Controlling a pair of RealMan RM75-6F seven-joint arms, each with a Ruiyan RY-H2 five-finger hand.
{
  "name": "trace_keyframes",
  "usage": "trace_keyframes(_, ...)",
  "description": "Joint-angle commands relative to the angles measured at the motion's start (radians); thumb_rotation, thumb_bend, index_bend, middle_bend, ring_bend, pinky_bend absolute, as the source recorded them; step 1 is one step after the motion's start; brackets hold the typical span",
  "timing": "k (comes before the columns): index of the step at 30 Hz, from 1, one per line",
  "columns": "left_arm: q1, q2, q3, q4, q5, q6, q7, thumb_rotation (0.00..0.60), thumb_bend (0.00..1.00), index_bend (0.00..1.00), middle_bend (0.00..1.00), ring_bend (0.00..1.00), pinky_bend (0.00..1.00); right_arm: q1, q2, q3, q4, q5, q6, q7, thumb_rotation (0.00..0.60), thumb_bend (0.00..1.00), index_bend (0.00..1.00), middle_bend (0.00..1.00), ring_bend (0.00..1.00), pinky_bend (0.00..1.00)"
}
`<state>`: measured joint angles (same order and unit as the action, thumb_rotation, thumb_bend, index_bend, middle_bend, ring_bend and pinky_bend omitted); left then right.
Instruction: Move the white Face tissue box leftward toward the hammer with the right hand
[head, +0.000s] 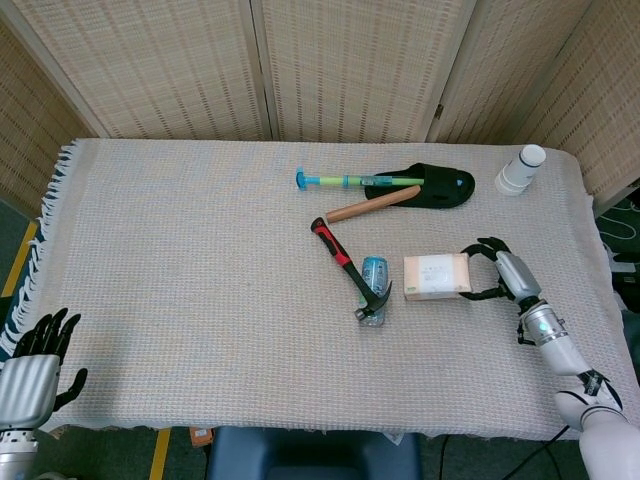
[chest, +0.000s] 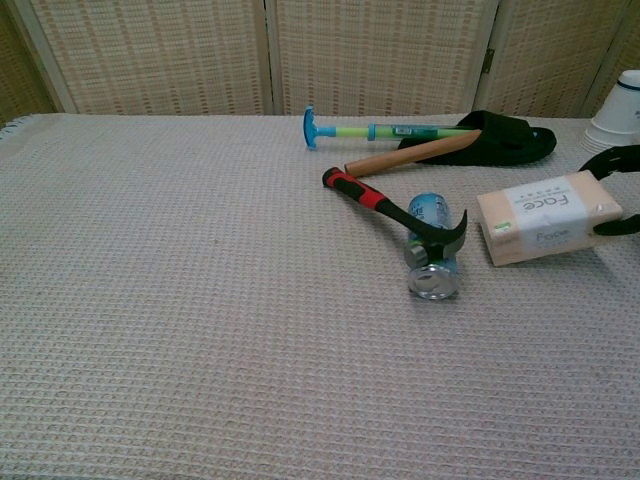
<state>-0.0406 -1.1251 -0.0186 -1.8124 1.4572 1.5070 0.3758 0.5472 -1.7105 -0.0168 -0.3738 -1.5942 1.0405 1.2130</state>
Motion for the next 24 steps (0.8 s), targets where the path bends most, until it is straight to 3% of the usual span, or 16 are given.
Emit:
trace_keyframes(1, 0.0, 0.0, 0.0, -0.002, -0.001, 0.0, 0.002, 0.6, 0.34, 0.1, 0.0, 0.0, 0.15, 0.006, 0.042, -0.002, -0.07, 0.013, -0.051, -0.058, 0.6, 0.15, 0.43, 0.46, 0.27, 0.0)
trace_keyframes(14, 0.0, 0.001, 0.0, -0.003, -0.003, 0.002, 0.003, 0.6, 0.34, 0.1, 0.0, 0.0, 0.15, 0.038, 0.119, -0.016, -0.218, 0.042, -0.213, -0.228, 0.6, 0.15, 0.3, 0.42, 0.19, 0.0)
trace_keyframes(20, 0.0, 0.0, 0.001, -0.002, -0.003, 0.001, 0.006, 0.6, 0.34, 0.1, 0.0, 0.0, 0.15, 0.044, 0.15, -0.007, -0.28, 0.066, -0.249, -0.292, 0.6, 0.15, 0.22, 0.28, 0.11, 0.0)
trace_keyframes(24, -0.001, 0.0, 0.001, -0.003, -0.005, 0.0, 0.008, 0.6, 0.34, 0.1, 0.0, 0.0, 0.15, 0.042, 0.172, 0.0, -0.322, 0.078, -0.25, -0.319, 0.6, 0.15, 0.14, 0.09, 0.01, 0.0)
